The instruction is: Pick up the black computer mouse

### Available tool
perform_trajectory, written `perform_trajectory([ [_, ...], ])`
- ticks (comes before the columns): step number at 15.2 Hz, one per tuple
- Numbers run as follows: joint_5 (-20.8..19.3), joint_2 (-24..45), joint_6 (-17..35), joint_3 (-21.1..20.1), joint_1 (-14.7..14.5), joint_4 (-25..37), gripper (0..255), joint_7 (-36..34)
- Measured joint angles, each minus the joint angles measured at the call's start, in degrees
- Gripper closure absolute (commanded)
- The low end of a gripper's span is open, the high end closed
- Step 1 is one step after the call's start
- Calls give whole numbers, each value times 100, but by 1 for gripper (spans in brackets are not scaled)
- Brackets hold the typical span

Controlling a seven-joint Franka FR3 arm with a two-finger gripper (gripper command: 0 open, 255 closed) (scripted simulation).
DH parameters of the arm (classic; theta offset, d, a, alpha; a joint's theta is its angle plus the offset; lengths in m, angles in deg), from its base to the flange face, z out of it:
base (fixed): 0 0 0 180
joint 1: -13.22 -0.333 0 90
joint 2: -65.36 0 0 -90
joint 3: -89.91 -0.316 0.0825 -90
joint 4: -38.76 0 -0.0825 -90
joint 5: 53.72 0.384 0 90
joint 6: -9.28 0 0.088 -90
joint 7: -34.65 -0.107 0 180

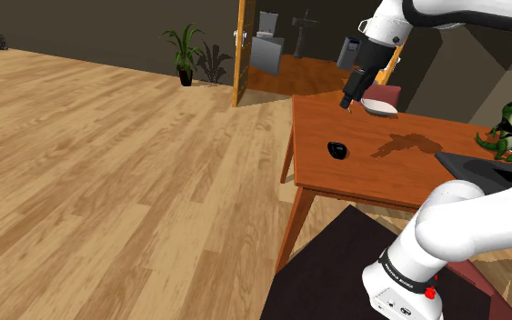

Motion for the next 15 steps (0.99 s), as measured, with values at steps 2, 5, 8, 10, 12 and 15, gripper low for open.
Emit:
perform_trajectory([
  [2, -10, 36, 75, 23, 35, -46, 0, -37],
  [5, -74, 240, 420, 164, 223, -225, 0, -210],
  [8, -120, 511, 880, 296, 425, -457, 0, -454],
  [10, -153, 751, 1178, 402, 561, -542, 0, -602],
  [12, -188, 936, 1492, 514, 703, -698, 0, -748],
  [15, -232, 1270, 1906, 699, 913, -816, 0, -941],
])
